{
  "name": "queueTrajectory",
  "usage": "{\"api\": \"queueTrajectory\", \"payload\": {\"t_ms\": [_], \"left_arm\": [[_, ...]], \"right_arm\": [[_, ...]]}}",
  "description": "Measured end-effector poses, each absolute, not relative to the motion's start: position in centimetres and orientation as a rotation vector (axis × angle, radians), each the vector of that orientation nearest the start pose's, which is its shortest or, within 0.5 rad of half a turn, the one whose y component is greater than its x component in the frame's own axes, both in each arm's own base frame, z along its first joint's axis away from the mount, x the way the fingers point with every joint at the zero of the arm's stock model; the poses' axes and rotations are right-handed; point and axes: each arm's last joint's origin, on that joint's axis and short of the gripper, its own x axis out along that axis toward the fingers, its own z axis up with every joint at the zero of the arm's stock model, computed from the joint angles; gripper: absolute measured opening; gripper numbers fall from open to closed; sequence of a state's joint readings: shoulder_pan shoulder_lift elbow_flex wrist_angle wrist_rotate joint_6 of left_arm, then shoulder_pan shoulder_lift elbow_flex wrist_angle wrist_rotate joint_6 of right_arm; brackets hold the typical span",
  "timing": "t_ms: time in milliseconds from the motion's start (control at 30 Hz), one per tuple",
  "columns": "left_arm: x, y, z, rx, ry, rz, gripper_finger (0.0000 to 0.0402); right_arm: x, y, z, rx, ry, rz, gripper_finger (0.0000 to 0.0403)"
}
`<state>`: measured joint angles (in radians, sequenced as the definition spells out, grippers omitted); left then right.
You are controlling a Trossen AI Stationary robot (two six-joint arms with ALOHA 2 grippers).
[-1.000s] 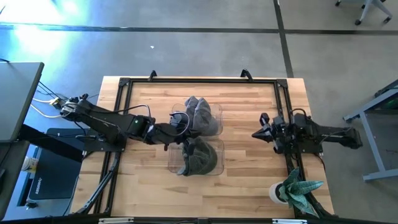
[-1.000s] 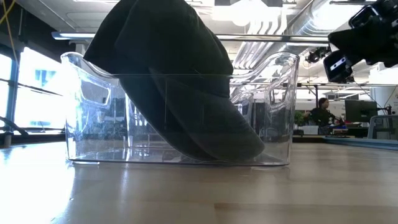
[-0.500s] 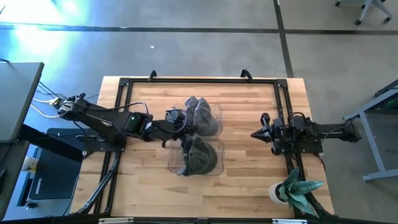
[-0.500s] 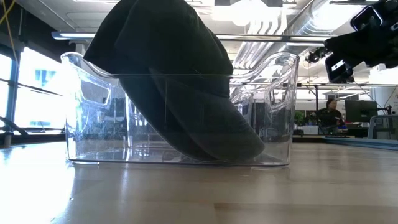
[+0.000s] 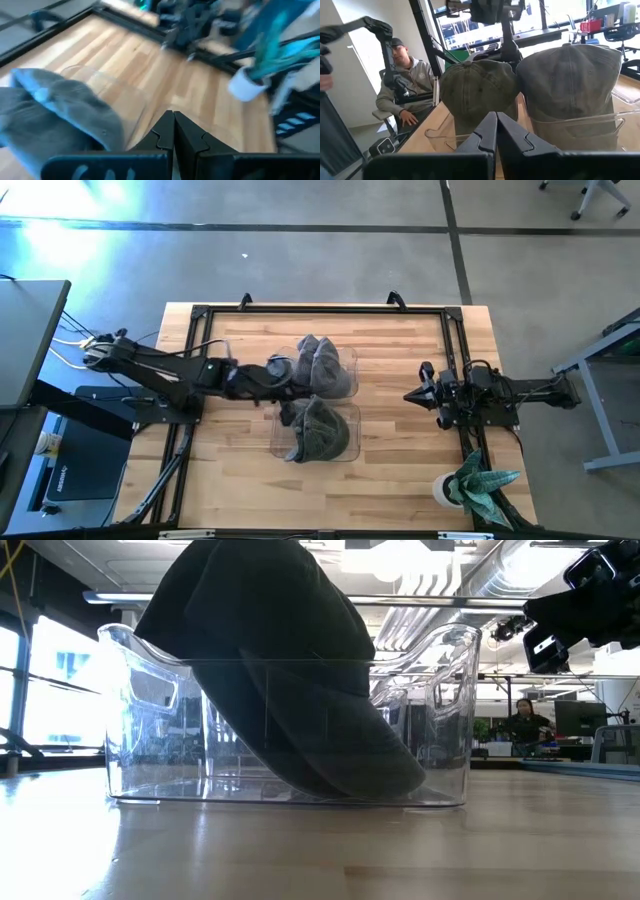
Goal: Pick & Place hat
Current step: Return to Home Position
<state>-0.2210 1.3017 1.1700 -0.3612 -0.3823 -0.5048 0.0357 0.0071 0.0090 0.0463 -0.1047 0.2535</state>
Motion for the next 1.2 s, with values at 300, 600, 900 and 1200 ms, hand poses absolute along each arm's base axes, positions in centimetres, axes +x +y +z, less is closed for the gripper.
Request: {"api": "queueTrajectory", "payload": {"t_ms": [300, 600, 900, 1200], "left_arm": [[20.9, -2.0, 28.9, -0.346, 0.181, 0.181, 0.0000], [12.7, -0.1, 26.2, -0.312, -0.006, 0.171, 0.0000], [9.0, -0.1, 21.5, -0.328, -0.149, 0.062, 0.0000], [9.5, -0.3, 18.3, -0.252, -0.086, -0.010, 0.0000]], "right_arm": [[9.7, 0.6, 17.0, 0.251, -0.030, 0.146, 0.0008], [9.7, 0.6, 17.0, 0.251, -0.030, 0.146, 0.0003], [9.7, 0.6, 17.0, 0.251, -0.030, 0.146, 0.0009], [9.8, 0.7, 17.0, 0.251, -0.023, 0.146, 0.0003]]}}
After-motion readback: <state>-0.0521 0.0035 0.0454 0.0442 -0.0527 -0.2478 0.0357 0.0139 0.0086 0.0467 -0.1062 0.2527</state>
